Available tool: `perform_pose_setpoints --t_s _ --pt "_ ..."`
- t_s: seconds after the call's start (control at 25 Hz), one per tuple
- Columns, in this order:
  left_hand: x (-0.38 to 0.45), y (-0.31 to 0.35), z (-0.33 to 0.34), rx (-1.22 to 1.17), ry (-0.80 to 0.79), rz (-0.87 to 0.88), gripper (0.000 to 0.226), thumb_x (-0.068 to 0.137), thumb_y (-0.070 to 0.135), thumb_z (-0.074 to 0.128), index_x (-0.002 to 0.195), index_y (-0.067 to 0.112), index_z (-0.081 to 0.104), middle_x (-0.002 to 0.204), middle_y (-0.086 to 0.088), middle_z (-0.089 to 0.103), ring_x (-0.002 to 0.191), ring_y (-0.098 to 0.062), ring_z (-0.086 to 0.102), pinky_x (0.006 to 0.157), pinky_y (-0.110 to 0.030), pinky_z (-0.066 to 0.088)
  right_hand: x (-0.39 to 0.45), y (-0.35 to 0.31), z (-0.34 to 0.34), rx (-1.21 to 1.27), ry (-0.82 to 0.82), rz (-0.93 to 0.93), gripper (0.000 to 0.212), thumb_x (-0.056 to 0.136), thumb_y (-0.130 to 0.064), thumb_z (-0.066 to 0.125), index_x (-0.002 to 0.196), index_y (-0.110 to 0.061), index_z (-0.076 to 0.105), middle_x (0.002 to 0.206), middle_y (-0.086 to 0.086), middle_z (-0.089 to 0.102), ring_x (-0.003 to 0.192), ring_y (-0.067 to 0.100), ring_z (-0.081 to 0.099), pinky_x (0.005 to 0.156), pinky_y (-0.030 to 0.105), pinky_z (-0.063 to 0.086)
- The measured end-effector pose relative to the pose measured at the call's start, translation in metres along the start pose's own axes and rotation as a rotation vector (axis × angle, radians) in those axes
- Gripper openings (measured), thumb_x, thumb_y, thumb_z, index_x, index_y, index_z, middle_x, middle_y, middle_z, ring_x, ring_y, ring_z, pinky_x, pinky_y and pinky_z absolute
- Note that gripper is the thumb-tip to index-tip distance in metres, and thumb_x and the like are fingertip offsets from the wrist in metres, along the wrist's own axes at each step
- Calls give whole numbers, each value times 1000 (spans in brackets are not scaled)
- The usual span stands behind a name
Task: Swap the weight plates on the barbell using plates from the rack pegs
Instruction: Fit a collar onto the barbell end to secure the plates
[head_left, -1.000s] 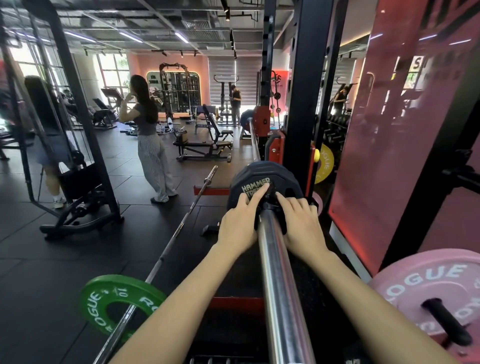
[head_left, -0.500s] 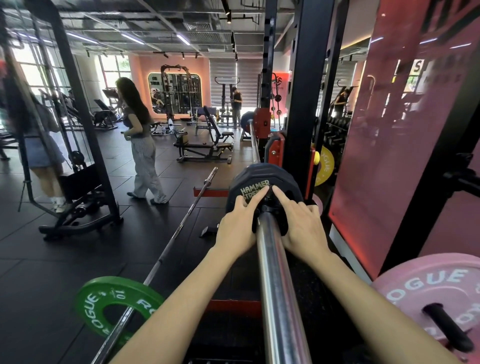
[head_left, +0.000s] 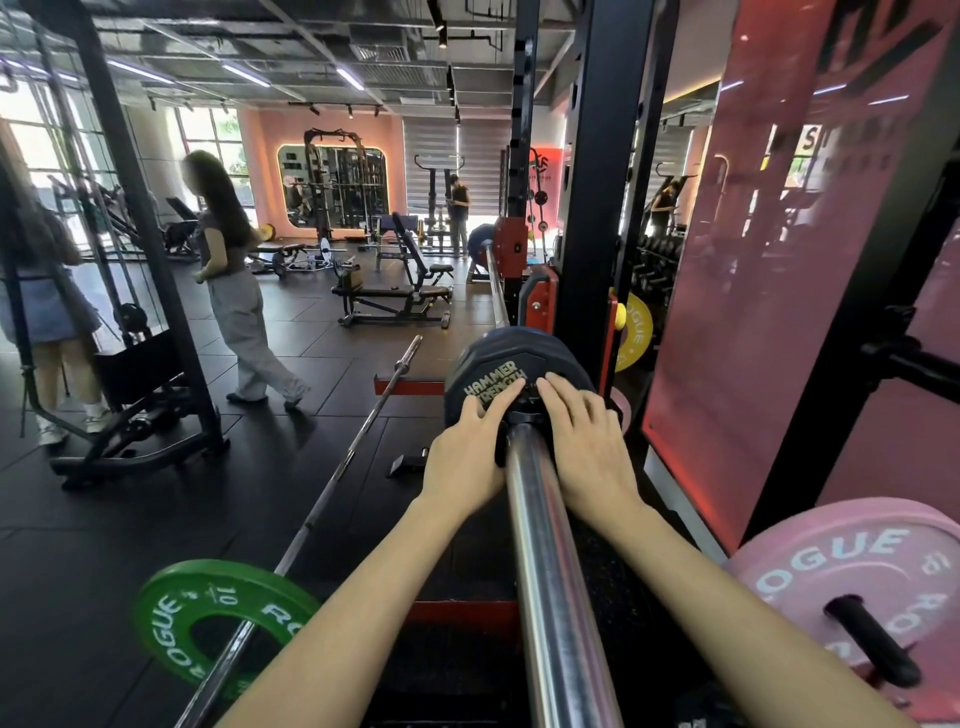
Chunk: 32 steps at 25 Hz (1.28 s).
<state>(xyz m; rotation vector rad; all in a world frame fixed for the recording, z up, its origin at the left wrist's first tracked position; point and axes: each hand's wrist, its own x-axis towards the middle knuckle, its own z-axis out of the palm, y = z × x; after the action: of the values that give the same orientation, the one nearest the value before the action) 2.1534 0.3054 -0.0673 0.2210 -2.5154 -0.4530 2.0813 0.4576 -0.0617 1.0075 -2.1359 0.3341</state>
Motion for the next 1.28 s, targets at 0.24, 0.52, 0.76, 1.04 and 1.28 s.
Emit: perform_pose_setpoints --t_s 0.24,0.52,0.76,1.04,1.28 --pt "3 -9 9 129 155 58 97 72 23 77 150 45 24 115 3 49 101 -19 50 72 -30 42 5 3 -2 45 73 -42 59 78 -18 71 133 -7 53 136 8 55 104 24 59 78 33 33" --pt "3 -10 8 207 185 86 92 72 26 77 149 42 30 110 0 53 92 -21 55 76 -32 37 1 0 1 46 74 -15 47 85 -24 54 124 1 57 127 15 62 109 26 62 81 34 36" --pt "-1 -9 9 215 157 77 95 73 25 74 153 39 23 114 -1 53 95 -22 55 76 -34 38 -1 -1 -5 0 -30 6 53 85 -25 61 132 -4 52 134 11 56 109 26 58 85 38 40" --pt "-35 5 -12 222 155 98 82 72 56 42 149 33 29 128 0 48 107 -22 50 84 -38 39 -23 -9 -34 -65 -147 72 91 78 -48 67 151 -17 23 151 6 34 126 28 38 98 44 41" --pt "-99 24 -40 238 127 130 95 70 67 66 150 34 27 136 2 44 118 -20 45 93 -39 40 -71 -31 -83 -96 -149 108 92 76 -57 61 150 -17 24 150 5 36 124 28 42 91 44 42"
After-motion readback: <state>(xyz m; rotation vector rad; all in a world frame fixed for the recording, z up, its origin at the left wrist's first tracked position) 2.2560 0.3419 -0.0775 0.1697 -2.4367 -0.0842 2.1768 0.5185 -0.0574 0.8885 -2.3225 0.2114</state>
